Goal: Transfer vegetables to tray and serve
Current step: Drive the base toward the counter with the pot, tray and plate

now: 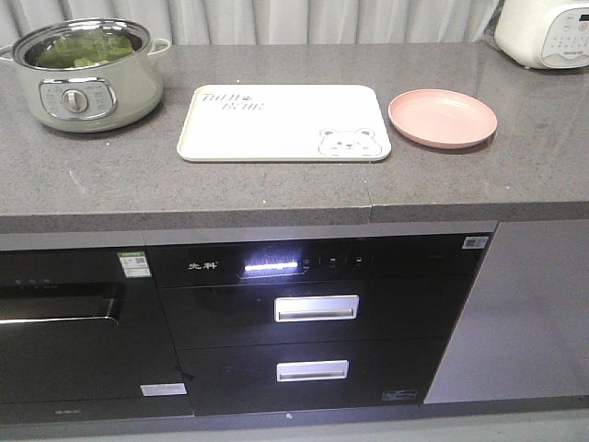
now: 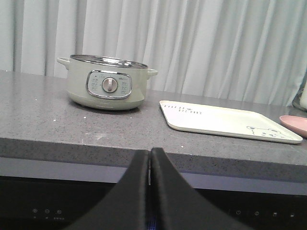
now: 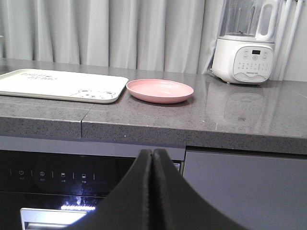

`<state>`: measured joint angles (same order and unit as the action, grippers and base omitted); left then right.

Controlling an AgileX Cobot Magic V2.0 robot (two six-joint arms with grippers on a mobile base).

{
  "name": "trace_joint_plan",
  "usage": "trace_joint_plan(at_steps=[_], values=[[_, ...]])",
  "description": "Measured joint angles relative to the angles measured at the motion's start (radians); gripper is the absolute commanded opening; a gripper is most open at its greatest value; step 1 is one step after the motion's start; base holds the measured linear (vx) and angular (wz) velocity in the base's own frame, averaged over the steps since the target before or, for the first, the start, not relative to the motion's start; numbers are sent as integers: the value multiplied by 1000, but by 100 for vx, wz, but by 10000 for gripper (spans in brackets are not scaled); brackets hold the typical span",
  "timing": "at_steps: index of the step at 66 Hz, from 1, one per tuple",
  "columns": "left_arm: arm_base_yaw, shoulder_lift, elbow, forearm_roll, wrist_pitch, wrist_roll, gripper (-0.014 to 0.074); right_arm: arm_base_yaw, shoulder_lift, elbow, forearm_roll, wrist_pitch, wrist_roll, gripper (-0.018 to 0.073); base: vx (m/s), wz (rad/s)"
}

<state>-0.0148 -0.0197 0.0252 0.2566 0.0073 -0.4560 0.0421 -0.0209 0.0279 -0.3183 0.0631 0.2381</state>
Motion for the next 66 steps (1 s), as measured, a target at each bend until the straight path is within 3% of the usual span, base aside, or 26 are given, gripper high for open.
trace_joint_plan(at_steps=[66], values=[[0,0,0,0,0,0,-6,0,0,0,0,0,0,-6,10,-2]])
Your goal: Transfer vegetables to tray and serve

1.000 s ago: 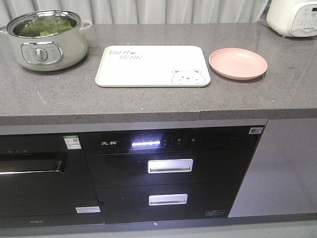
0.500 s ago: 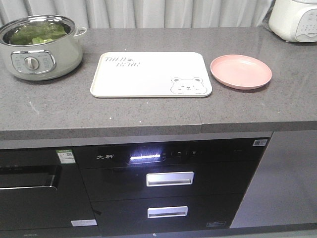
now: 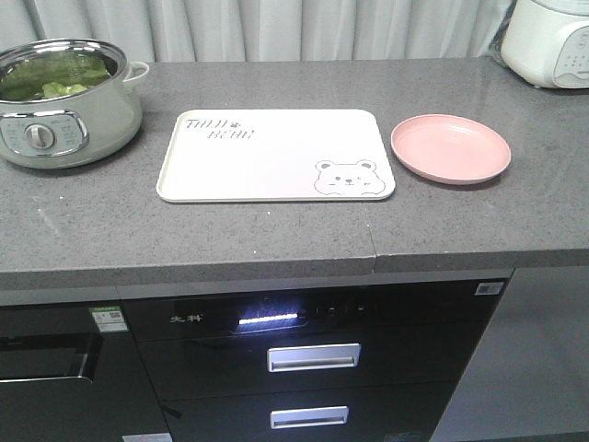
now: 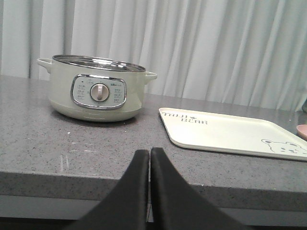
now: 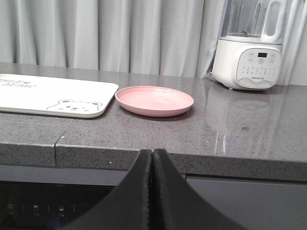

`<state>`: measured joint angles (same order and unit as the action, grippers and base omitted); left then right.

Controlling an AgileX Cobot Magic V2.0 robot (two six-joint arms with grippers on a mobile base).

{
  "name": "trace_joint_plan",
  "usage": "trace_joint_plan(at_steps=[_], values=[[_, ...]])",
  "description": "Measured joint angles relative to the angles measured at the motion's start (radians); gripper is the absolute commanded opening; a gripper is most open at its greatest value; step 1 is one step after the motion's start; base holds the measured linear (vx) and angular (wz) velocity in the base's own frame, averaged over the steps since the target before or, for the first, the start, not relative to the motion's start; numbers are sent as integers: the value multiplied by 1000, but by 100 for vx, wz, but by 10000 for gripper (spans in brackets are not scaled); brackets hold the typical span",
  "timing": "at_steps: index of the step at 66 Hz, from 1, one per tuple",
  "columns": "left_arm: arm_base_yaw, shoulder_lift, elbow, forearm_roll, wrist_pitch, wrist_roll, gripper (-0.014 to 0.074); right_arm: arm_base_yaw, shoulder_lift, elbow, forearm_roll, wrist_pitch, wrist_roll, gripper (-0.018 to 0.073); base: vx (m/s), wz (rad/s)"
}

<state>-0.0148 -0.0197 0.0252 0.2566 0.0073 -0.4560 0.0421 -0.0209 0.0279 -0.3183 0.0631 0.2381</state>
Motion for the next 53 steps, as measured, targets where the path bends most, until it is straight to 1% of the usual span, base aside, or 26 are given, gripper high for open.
trace_joint_plan(at_steps=[53], values=[[0,0,0,0,0,0,-6,0,0,0,0,0,0,-6,8,1]])
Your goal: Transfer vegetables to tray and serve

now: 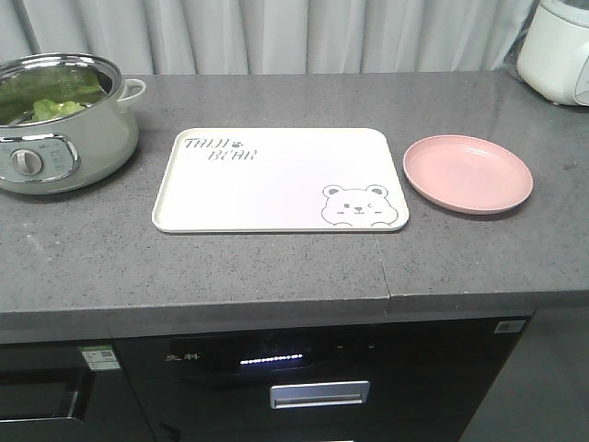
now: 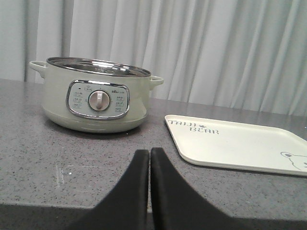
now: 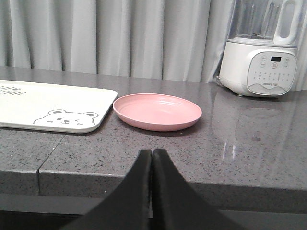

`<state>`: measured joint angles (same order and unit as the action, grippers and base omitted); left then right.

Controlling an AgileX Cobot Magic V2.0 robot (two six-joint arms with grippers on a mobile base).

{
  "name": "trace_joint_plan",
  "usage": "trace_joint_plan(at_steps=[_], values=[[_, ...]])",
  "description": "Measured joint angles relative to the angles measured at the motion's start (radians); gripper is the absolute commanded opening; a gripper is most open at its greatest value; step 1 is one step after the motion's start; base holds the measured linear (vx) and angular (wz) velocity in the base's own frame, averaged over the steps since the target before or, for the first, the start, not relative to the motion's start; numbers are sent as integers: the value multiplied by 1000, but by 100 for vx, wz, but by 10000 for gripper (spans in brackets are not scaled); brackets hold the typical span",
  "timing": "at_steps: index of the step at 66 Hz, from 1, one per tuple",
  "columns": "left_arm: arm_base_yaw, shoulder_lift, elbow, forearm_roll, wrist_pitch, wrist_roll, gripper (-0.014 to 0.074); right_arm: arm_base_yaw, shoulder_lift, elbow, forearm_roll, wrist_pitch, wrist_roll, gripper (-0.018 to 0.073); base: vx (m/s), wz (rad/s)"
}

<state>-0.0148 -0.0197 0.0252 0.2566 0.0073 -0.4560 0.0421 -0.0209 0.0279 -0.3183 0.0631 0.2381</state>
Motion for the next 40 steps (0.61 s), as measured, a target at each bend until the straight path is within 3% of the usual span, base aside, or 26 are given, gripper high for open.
trace_joint_plan(at_steps=[40], values=[[0,0,0,0,0,0,-6,0,0,0,0,1,0,-6,6,0]])
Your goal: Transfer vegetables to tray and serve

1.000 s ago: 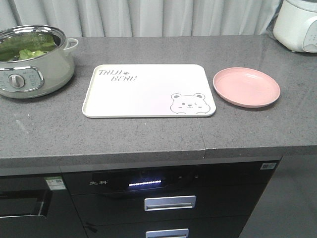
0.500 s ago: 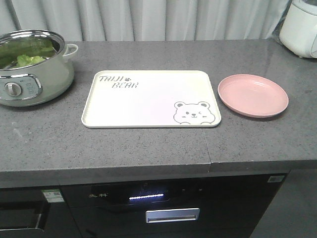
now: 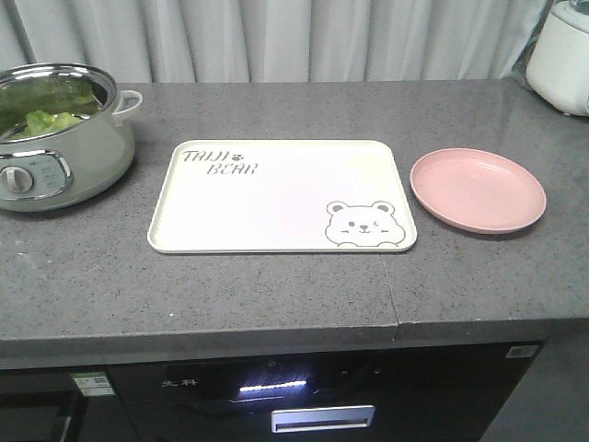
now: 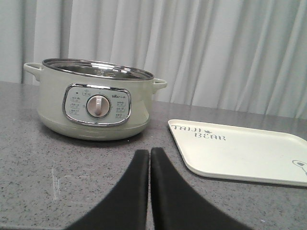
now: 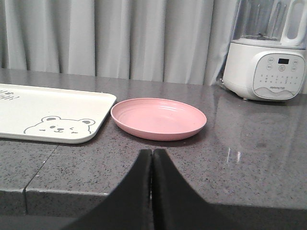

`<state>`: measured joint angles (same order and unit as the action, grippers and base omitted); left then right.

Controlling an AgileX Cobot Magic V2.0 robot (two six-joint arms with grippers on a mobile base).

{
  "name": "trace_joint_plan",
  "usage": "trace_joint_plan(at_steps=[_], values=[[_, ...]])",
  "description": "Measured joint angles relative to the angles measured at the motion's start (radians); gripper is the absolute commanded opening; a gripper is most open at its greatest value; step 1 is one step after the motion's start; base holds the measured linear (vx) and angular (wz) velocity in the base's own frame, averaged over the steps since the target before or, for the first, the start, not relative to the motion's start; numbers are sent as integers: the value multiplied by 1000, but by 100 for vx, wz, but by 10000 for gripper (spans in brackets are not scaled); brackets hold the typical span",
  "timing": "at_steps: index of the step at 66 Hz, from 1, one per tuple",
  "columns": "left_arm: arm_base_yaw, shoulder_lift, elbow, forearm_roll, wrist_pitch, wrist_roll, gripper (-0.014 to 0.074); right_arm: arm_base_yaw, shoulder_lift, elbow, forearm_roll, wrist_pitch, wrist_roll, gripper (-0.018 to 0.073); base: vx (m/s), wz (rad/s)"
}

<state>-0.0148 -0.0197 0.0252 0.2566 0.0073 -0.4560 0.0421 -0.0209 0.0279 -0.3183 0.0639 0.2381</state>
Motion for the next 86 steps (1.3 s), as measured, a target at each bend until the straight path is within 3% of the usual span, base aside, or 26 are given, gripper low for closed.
trace_joint_plan(at_steps=[86], values=[[0,0,0,0,0,0,-6,0,0,0,1,0,0,-6,3,-1]])
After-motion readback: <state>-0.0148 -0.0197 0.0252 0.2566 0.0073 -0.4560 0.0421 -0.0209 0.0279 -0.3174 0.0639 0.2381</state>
